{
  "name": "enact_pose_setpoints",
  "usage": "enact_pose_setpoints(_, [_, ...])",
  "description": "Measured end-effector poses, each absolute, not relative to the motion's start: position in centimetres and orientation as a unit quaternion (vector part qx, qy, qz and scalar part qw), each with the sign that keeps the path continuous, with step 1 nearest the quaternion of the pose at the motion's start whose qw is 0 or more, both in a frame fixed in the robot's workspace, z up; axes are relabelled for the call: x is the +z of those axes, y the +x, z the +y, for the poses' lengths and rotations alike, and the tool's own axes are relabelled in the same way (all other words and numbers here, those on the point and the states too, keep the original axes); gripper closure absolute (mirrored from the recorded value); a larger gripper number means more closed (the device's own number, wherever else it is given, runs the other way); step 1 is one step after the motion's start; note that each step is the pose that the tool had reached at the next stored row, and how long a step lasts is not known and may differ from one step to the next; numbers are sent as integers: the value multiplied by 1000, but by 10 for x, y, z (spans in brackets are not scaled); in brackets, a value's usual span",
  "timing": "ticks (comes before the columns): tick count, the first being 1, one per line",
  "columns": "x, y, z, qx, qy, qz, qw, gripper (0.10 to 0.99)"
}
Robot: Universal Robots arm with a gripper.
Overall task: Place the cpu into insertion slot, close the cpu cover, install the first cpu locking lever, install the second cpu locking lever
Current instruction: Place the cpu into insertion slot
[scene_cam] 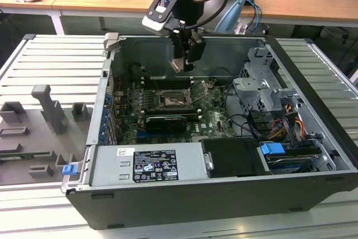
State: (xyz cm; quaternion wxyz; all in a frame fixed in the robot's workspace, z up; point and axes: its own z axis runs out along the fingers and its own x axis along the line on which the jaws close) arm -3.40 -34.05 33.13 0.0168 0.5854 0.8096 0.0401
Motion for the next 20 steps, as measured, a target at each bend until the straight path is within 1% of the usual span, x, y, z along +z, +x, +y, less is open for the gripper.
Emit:
enact_pose_setpoints(7, [329, -34, -340, 39, 624, 780, 19, 557])
enact_pose_setpoints(20, [317, -34, -340, 39, 632, 774, 19, 557])
